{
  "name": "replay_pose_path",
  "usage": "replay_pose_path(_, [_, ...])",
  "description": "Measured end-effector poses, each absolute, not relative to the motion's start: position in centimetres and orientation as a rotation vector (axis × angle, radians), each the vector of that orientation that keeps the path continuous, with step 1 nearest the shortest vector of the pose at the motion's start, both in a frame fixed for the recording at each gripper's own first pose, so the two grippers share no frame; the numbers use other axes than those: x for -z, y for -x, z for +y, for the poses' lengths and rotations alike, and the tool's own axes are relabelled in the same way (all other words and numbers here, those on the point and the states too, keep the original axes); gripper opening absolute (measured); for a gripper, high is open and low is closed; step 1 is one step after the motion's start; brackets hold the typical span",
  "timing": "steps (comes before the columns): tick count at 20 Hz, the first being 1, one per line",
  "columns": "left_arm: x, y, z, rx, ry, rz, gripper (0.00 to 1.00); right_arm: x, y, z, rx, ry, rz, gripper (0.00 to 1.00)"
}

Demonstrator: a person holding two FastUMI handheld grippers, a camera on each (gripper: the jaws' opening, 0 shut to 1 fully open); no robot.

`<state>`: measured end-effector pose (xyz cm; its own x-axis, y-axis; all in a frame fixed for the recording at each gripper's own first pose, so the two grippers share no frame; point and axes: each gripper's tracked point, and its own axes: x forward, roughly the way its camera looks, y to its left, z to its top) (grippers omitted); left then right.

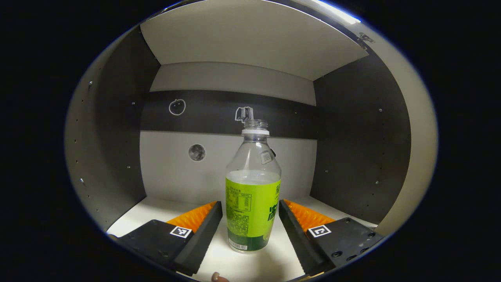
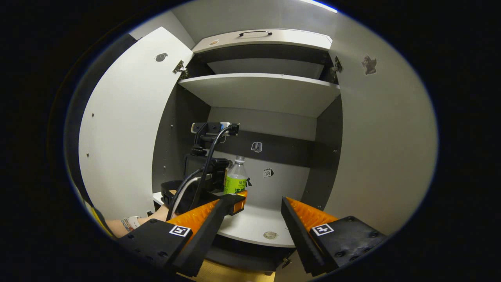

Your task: Grasp the bottle in the cabinet with the left hand and place it on the coaster, then close the right door with the right hand and the left door with the left hand.

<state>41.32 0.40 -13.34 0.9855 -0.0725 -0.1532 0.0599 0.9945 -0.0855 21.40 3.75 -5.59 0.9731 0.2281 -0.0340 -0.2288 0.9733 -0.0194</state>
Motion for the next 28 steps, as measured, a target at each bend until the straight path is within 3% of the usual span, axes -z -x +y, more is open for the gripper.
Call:
replay_pose_path(2, [13.5, -41.6, 0.0, 0.083, 0.079, 0.177, 0.93, 5.7, -22.0, 3.3, -0.216, 0.013, 0.031, 0.96])
replay_pose_path(4, [13.6, -41.9, -0.2, 0.101, 0.092, 0.178, 0.81, 6.0, -22.3, 2.7, -0.195, 0.003, 0.044, 0.96])
replay_pose_path(12, [10.7, -37.9, -0.5, 0.121, 0.107, 0.129, 0.80, 4.5, -20.5, 1.8, -0.160, 0.009, 0.015, 0.96])
replay_pose_path(19, [7.7, -28.1, -0.4, 0.175, 0.102, 0.085, 0.80, 2.3, -15.3, 2.2, -0.129, 0.042, -0.040, 0.96])
replay_pose_path(28, [7.3, -11.9, -2.1, 0.260, 0.088, 0.062, 0.77, 0.7, -6.0, 1.2, 0.002, 0.083, -0.031, 0.96])
